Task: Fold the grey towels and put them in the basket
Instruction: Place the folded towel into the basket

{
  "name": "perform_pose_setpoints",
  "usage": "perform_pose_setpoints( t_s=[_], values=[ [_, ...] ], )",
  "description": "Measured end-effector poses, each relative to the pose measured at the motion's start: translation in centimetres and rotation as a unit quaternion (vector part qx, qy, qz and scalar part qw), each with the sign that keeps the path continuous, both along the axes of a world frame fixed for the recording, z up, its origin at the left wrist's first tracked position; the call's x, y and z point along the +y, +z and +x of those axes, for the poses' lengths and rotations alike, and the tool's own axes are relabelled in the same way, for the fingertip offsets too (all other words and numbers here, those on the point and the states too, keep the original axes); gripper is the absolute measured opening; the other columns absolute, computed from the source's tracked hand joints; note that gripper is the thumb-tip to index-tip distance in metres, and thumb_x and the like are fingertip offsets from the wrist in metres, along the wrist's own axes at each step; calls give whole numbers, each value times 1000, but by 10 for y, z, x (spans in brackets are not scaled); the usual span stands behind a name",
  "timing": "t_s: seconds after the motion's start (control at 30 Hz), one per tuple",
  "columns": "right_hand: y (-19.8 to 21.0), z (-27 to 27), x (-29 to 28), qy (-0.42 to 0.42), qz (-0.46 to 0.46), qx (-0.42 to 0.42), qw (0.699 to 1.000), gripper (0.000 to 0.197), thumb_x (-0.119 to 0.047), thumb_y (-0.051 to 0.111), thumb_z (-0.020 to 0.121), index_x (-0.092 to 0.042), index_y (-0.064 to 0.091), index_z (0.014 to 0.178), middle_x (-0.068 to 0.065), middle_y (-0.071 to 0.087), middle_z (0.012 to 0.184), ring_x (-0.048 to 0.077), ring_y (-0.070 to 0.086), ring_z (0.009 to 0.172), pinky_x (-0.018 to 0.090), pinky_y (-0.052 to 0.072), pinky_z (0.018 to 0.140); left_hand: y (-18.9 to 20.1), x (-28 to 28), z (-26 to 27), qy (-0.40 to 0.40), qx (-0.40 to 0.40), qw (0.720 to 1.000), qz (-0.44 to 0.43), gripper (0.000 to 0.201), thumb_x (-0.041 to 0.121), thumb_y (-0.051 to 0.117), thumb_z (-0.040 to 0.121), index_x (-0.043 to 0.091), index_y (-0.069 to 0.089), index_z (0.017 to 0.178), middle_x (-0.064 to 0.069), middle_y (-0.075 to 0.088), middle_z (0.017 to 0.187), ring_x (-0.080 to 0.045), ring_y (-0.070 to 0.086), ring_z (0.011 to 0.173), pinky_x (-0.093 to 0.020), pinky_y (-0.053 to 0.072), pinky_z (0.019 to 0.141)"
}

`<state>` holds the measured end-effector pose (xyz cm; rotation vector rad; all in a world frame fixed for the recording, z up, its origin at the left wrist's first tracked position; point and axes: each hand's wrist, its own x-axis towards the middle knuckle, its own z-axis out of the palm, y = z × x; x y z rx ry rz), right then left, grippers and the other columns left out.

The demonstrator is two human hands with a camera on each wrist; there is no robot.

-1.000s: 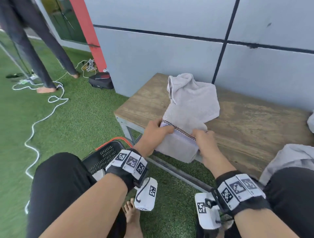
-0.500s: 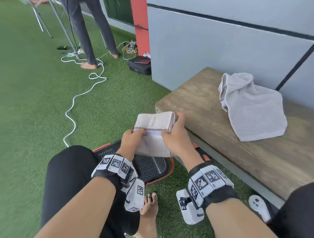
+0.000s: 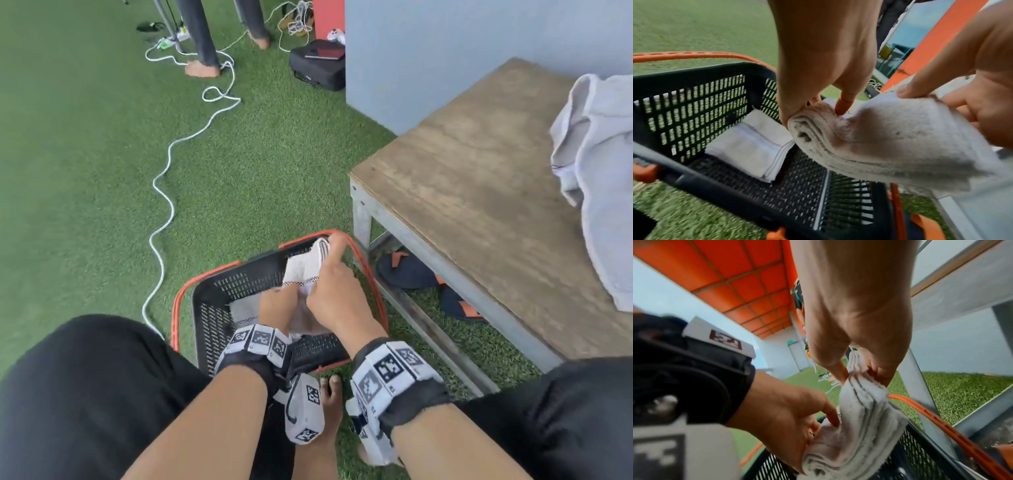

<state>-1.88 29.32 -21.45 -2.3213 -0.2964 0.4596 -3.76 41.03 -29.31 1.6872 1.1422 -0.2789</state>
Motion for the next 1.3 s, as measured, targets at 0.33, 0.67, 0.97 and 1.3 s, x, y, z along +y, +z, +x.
perform_pose_setpoints(
  t_s=[0.33,0.67,0.97,1.3],
  values=[
    [-96,34,32,58,-138,86,985,28,-1,53,93,-13,56,118,14,55,120,34,59,102,39,48,81,-114,28,-3,-70,150,986,-4,48,29,67,79,-1,68,117,-19,71,115,-34,69,107,-46,59,91],
    [-142,51,39,95,-169,140,971,40,-3,55,91,-5,51,131,12,50,137,32,53,123,43,47,99,-164,59,12,-60,160,985,-30,36,13,69,87,-4,65,118,-10,70,93,-27,73,87,-33,63,70],
    [-156,44,29,77,-186,227,953,48,-10,59,93,-6,46,139,16,55,135,34,55,124,40,48,99,-161,65,36,-155,180,968,83,22,11,59,93,0,65,112,-18,71,105,-31,73,91,-39,63,77],
    [-168,32,26,99,-218,293,926,56,-18,56,98,-10,36,149,13,33,156,33,37,141,47,36,113,-152,65,47,-83,153,976,132,48,16,63,93,-1,42,133,-8,61,107,-18,63,71,-23,50,43]
  ],
)
